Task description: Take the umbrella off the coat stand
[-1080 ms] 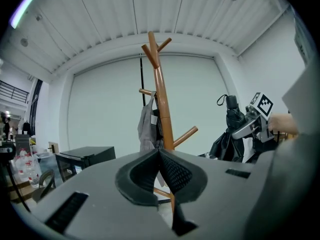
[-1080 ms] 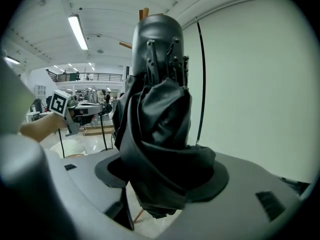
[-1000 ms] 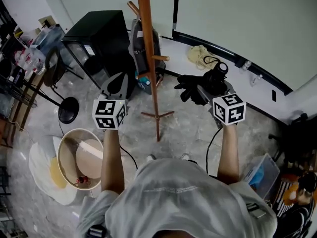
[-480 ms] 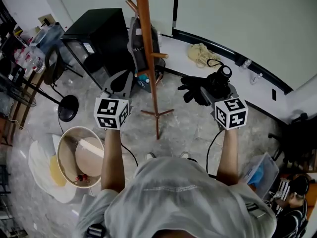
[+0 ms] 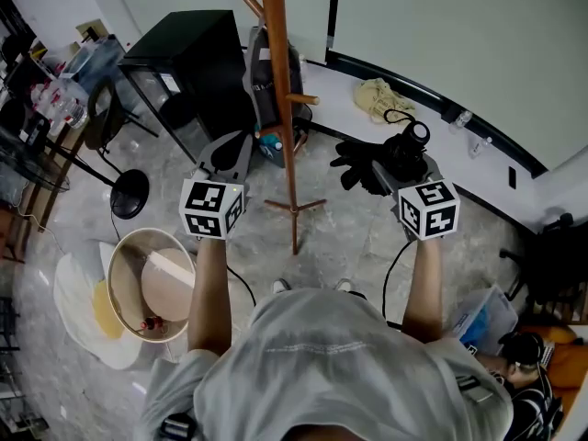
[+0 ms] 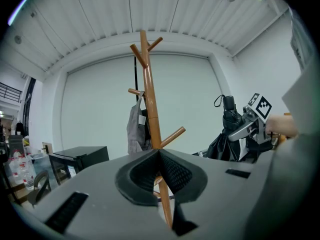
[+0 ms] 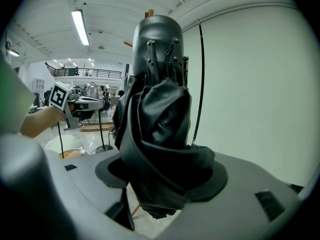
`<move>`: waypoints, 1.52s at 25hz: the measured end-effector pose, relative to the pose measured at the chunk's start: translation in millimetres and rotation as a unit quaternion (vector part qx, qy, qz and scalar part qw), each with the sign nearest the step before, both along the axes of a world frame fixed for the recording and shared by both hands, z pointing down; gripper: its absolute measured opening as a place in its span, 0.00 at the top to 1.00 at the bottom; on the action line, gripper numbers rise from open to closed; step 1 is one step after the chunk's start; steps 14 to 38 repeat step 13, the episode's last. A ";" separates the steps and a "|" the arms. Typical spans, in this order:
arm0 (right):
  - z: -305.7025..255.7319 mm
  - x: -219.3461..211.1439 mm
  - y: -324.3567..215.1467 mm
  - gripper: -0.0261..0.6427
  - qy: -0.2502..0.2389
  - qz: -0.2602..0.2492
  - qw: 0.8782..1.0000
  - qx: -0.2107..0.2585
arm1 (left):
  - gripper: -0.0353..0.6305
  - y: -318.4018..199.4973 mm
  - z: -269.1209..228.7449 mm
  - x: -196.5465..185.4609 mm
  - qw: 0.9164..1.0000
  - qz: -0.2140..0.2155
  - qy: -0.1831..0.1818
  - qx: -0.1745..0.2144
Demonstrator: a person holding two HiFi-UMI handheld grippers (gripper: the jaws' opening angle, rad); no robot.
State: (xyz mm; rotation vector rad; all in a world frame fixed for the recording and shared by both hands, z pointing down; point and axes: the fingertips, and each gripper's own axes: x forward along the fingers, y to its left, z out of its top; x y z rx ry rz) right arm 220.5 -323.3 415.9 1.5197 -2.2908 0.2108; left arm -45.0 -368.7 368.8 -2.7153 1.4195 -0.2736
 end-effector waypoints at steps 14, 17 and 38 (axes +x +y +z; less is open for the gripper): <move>3.7 -8.0 0.3 0.52 -0.003 -0.008 1.000 -0.004 | 0.92 6.3 8.0 -1.2 1.000 0.002 -0.004 -0.008; 3.7 -8.0 0.3 0.52 -0.003 -0.008 1.000 -0.004 | 0.92 6.3 8.0 -1.2 1.000 0.002 -0.004 -0.008; 3.7 -8.0 0.3 0.52 -0.003 -0.008 1.000 -0.004 | 0.92 6.3 8.0 -1.2 1.000 0.002 -0.004 -0.008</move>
